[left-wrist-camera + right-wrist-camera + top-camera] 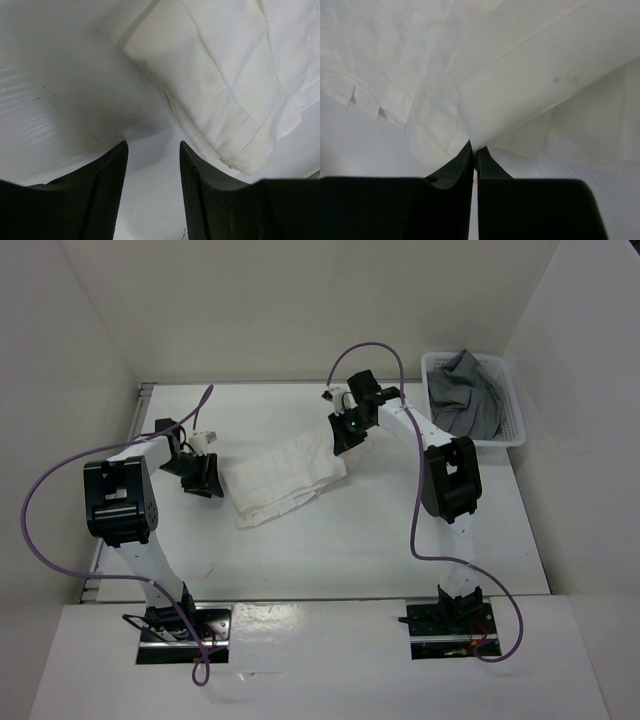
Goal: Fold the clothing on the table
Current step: Fold the skirt
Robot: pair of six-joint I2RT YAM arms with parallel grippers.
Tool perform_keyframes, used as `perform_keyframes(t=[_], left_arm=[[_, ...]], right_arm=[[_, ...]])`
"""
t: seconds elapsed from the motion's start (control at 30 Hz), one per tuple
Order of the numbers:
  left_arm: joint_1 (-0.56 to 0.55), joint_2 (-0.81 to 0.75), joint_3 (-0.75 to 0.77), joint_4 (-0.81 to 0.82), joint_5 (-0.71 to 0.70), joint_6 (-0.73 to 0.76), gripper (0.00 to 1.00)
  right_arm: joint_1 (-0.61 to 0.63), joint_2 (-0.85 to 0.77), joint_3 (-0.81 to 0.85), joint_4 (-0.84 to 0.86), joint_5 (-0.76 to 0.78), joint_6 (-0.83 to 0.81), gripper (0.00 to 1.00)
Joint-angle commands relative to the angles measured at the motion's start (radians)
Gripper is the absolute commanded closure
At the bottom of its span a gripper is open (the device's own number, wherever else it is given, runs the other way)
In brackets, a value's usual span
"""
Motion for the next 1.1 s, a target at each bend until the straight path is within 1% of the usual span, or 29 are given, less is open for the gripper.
perform_keyframes(t=[0.0,0.07,0.13,0.2,0.27,0.3,0.4,0.43,0.47,0.5,0.53,0.57,0.6,0.63,0.7,0.77,0.8,0.9,1.0,1.07], left_arm=[[0.003,-0.011,-0.008,-0.028,-0.028,0.042,0.46],[0.003,-0.011,-0.008,-0.037,-0.019,0.051,0.46],[0.003,-0.020,-0.017,-0.037,-0.019,0.051,0.46],[0.003,-0.031,-0.026,-0.037,-0.028,0.051,0.46],[0.003,-0.031,-0.026,-0.037,-0.028,0.051,0.46],[0.003,-0.031,-0.026,-0.037,-0.028,0.051,0.46],[0.003,-0.031,-0.026,-0.037,-0.028,0.051,0.46],[0.003,-0.040,-0.026,-0.037,-0.028,0.051,0.46],[0.003,-0.040,-0.026,-0.037,-0.028,0.051,0.46],[0.003,-0.040,-0.026,-0.037,-0.019,0.051,0.46],[0.003,-0.040,-0.026,-0.037,-0.019,0.051,0.46],[0.003,-0.040,-0.026,-0.037,-0.019,0.051,0.46],[0.003,-0.040,-0.026,-0.037,-0.019,0.051,0.46],[0.003,-0.040,-0.026,-0.046,-0.019,0.051,0.46],[0.003,-0.040,-0.026,-0.047,-0.019,0.051,0.46],[0.003,-0.040,-0.026,-0.047,-0.019,0.051,0.46],[0.003,-0.031,-0.026,-0.047,-0.019,0.051,0.46],[0.003,-0.022,-0.017,-0.047,-0.010,0.060,0.46],[0.003,-0.022,-0.017,-0.056,0.000,0.060,0.46],[0.003,-0.022,-0.017,-0.056,0.000,0.060,0.46]], right_arm=[[0.007,-0.056,0.028,0.028,0.062,-0.001,0.96],[0.007,-0.056,0.076,0.014,0.073,0.000,0.89],[0.007,-0.056,0.120,-0.001,0.082,0.000,0.89],[0.007,-0.081,0.146,-0.001,0.115,0.000,0.95],[0.007,-0.081,0.176,-0.001,0.158,0.000,0.94],[0.007,-0.081,0.203,-0.001,0.169,-0.014,0.95],[0.007,-0.061,0.254,-0.013,0.211,-0.014,0.95],[0.007,-0.052,0.272,-0.023,0.224,-0.014,0.92],[0.007,-0.041,0.303,-0.032,0.238,-0.014,0.74],[0.007,-0.029,0.303,-0.032,0.250,-0.014,0.71],[0.007,-0.010,0.303,-0.032,0.266,-0.014,0.71],[0.007,-0.001,0.283,-0.032,0.281,-0.026,0.71],[0.007,-0.001,0.268,-0.032,0.302,-0.027,0.68],[0.007,0.008,0.250,-0.020,0.303,-0.027,0.63],[0.007,-0.004,0.174,0.017,0.313,-0.037,0.63],[0.007,-0.039,0.101,0.077,0.324,-0.037,0.66],[0.007,-0.039,0.085,0.089,0.344,-0.037,0.67],[-0.004,-0.049,0.064,0.089,0.353,-0.050,0.67],[-0.016,-0.049,0.019,0.080,0.274,-0.040,0.67],[-0.016,-0.059,-0.037,0.080,0.257,-0.040,0.67]])
